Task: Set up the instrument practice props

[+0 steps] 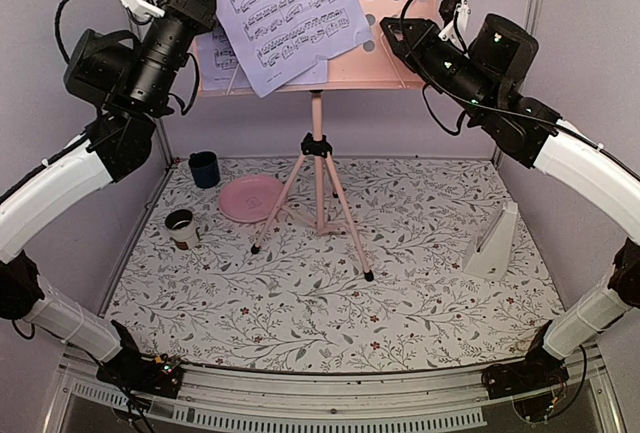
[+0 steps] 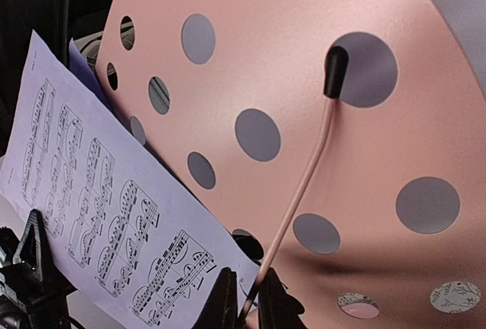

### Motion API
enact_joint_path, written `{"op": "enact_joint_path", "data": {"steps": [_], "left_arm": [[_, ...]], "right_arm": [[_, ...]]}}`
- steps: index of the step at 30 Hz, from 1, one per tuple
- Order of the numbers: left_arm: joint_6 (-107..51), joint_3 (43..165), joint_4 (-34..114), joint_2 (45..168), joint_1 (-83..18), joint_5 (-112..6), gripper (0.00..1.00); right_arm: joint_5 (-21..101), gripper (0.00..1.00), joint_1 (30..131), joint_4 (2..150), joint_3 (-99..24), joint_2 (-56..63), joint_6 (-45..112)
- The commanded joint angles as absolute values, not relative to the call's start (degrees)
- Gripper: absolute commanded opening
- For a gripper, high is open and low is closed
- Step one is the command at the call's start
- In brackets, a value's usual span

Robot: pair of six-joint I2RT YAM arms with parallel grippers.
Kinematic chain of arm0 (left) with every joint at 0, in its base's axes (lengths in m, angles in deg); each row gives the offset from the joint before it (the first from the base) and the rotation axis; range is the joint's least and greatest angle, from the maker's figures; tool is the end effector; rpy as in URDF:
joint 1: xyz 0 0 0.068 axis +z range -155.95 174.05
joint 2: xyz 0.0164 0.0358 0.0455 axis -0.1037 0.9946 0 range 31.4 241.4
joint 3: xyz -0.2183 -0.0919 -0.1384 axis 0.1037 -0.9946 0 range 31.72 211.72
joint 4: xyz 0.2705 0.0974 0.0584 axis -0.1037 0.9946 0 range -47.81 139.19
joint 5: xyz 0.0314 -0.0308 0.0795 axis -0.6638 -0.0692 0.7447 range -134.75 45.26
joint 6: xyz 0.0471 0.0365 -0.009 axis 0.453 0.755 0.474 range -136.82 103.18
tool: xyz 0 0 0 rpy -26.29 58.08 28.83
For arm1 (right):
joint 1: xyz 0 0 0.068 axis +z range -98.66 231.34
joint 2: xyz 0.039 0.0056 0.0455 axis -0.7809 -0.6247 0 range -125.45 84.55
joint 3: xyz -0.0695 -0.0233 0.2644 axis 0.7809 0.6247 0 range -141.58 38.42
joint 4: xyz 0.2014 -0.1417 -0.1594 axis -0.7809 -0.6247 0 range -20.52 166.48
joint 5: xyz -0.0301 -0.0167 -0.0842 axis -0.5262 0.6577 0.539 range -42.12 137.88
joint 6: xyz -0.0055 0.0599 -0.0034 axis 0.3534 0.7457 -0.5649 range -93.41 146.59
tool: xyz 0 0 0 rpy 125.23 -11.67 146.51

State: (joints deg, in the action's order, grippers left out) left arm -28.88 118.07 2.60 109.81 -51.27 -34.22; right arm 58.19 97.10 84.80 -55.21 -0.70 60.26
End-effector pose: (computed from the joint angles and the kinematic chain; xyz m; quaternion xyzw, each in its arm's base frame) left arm 0.2267 -0.2175 0.5584 0.0213 0.3700 -0.4164 0.8302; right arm 0.2695 0.2652 0.5121 0.0091 0.5988 0.4693 0.6489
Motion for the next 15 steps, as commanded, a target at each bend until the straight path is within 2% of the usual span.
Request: {"op": "enact_joint_path", "data": {"steps": [1, 3, 15], "left_arm": [[-27.28, 119.99, 1.78, 110.73, -52.02, -34.21, 0.00], [-26.94, 120.27, 1.80, 111.12, -51.98, -33.96, 0.00], [-25.05, 122.78, 2.65, 113.78, -51.99, -31.80, 0.00]], "right_arm": [[57.35, 0.04, 97.17, 85.98, -54.66, -0.85, 59.07], [57.38, 0.00, 97.18, 85.88, -54.76, -0.94, 57.94], [58.65, 0.00, 96.92, 86.40, -52.24, -0.56, 58.85]]}}
